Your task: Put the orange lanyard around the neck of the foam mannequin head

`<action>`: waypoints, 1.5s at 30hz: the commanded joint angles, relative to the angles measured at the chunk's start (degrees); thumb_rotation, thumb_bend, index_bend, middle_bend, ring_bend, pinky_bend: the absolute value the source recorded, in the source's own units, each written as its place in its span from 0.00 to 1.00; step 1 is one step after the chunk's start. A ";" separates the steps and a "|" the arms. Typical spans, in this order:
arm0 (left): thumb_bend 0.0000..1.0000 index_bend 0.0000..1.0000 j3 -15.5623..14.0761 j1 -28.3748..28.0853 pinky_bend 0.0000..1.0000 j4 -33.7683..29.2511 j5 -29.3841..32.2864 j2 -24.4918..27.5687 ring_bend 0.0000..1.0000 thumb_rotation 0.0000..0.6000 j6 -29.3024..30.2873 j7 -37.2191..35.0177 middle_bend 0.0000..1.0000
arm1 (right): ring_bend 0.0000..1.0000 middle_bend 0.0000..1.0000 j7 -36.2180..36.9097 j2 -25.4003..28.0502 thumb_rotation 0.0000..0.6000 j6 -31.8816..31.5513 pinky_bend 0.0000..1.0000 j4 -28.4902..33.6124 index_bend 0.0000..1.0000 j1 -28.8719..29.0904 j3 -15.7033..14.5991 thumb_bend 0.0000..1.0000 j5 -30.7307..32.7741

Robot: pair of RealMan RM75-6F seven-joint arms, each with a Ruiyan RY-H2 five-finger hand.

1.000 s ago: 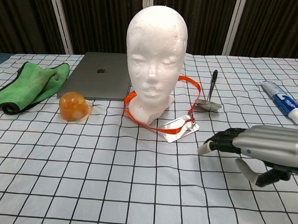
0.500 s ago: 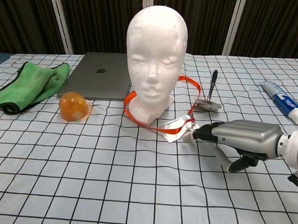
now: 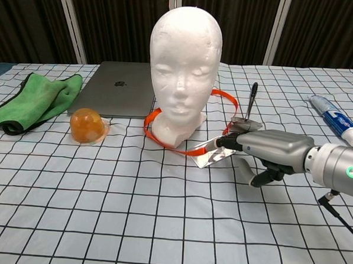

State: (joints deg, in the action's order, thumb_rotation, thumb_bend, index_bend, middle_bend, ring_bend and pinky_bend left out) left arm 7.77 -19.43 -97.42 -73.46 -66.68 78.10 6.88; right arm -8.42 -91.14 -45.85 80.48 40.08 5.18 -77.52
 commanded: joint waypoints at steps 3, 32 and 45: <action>0.00 0.00 0.15 0.05 0.00 0.07 -0.04 -0.02 0.00 1.00 -0.39 -0.09 0.00 | 0.00 0.08 -1.92 -1.44 1.00 0.31 0.00 -1.13 0.13 0.59 0.49 0.85 2.15; 0.02 0.00 0.87 0.24 0.00 0.33 -0.08 -0.07 0.00 1.00 -2.13 -0.46 0.00 | 0.00 0.18 -3.21 6.01 1.00 8.46 0.00 9.83 0.20 3.76 -3.87 0.85 3.89; 0.02 0.00 0.84 0.32 0.00 0.14 -0.25 -0.24 0.00 1.00 -2.43 0.33 0.00 | 0.01 0.18 -3.01 11.59 1.00 10.92 0.00 17.06 0.21 4.78 -7.23 0.85 1.91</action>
State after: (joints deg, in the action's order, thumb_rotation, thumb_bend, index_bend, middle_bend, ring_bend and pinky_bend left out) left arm 8.61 -19.11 -97.28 -73.71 -66.90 75.68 7.18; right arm -11.24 -79.97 -35.15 97.00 44.72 -1.64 -75.26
